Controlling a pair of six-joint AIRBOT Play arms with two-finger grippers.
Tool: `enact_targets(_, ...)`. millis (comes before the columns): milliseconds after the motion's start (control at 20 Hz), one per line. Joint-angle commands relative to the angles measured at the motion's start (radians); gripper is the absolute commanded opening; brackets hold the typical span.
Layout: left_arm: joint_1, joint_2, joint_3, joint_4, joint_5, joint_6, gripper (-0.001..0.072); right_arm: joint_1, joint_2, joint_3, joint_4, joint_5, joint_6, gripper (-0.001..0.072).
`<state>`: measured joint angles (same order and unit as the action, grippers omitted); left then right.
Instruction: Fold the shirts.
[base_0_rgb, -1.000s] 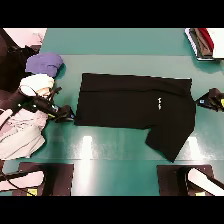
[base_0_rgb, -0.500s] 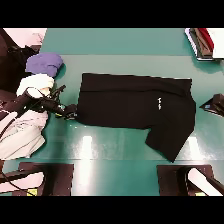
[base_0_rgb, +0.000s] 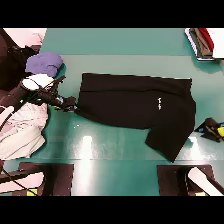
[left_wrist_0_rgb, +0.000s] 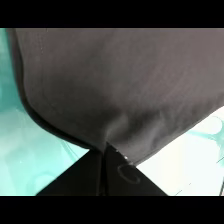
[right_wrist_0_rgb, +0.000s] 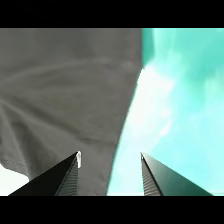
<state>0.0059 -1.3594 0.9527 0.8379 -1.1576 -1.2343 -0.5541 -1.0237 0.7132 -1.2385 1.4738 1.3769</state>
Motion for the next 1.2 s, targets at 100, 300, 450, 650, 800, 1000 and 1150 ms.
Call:
enact_targets(100, 0.000, 0.001, 0.007, -0.002, -0.008, 0.012, 0.0025, -0.050, -0.001, -0.182, 0.068, -0.135, -0.013, 0.0368)
enact_targets(300, 0.000, 0.001, 0.007, -0.002, -0.009, 0.012, 0.0025, -0.050, -0.048, -0.202, 0.113, -0.155, -0.016, 0.0365)
enact_targets(450, 0.000, 0.001, 0.007, -0.002, -0.013, 0.011, 0.0025, -0.010, -0.097, -0.202, 0.180, -0.160, -0.039, 0.0295)
enact_targets(650, 0.002, 0.001, 0.010, 0.017, -0.051, 0.012, 0.0025, 0.074, -0.056, -0.200, 0.110, -0.151, -0.041, 0.0044)
enact_targets(800, 0.002, 0.043, 0.017, 0.135, -0.122, 0.003, 0.0023, 0.111, 0.076, -0.140, 0.009, -0.053, -0.037, 0.0019)
enact_targets(1000, 0.002, 0.252, -0.004, 0.255, -0.200, -0.026, 0.0024, 0.159, 0.257, 0.000, -0.084, 0.138, -0.015, 0.0018)
enact_targets(1150, 0.002, 0.420, -0.129, 0.254, -0.302, -0.067, 0.0024, 0.232, 0.380, 0.040, -0.130, 0.219, -0.005, 0.0018)
